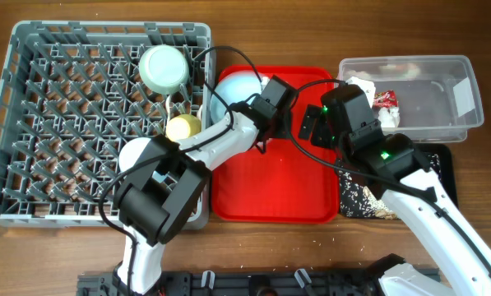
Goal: Sort waste into correct bins and load items into the dishwasher rack
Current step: 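Move the left gripper to the blue plate edge and grasp it, then lift the blue plate with the left gripper and stand it in the rack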
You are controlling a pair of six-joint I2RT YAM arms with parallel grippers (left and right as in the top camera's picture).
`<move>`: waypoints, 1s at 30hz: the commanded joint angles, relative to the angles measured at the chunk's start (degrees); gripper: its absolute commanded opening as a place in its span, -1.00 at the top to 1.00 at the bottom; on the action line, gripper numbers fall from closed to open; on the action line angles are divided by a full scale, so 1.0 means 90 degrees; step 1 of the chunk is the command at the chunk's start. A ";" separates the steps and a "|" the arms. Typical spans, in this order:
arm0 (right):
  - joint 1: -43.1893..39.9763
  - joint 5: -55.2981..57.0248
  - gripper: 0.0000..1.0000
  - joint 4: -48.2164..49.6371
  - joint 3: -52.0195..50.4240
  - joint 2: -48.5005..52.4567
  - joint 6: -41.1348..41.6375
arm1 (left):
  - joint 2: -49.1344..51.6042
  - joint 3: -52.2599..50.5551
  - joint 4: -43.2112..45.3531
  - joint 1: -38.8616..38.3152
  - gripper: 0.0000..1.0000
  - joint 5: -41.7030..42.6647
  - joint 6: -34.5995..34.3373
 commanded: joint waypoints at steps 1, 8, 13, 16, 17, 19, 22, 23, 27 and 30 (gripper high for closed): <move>-0.0015 -0.0012 -1.00 0.0010 0.0029 0.0012 -0.0007 | 0.0131 -0.0024 -0.0134 -0.0070 0.92 0.1467 -0.0063; -0.0015 -0.0012 -1.00 0.0010 0.0029 0.0012 -0.0010 | 0.0126 -0.0022 -0.0168 -0.0092 0.50 0.3597 -0.0063; -0.0015 -0.0012 -1.00 0.0010 0.0029 0.0012 -0.0007 | -0.0350 0.0063 -0.0155 0.0102 0.27 0.3485 0.0010; -0.0015 -0.0012 -1.00 0.0010 0.0029 0.0012 -0.0007 | -0.1083 0.0070 -0.0323 0.0420 0.26 0.2443 0.0007; -0.0015 -0.0012 -1.00 0.0010 0.0029 0.0012 -0.0010 | -0.1309 0.0070 -0.0580 0.0554 0.27 0.1649 0.0007; -0.0015 -0.0015 -1.00 0.0010 0.0029 0.0012 -0.0010 | -0.1433 0.0070 -0.1137 0.0707 0.27 0.0449 0.0007; -0.0015 -0.0012 -1.00 0.0010 0.0029 0.0012 -0.0007 | -0.1333 -0.0022 -0.1965 0.0889 0.21 -0.0877 0.0010; -0.0015 -0.0012 -1.00 0.0010 0.0029 0.0012 -0.0010 | -0.1285 -0.0066 -0.2004 0.0894 0.14 -0.0869 0.0015; -0.0015 -0.0012 -1.00 0.0010 0.0029 0.0012 -0.0010 | -0.0971 -0.0129 -0.2047 0.0906 0.29 -0.1156 0.0367; -0.0015 -0.0015 -1.00 0.0010 0.0029 0.0012 -0.0010 | -0.0930 -0.0129 -0.2018 0.0908 0.30 -0.1178 0.0367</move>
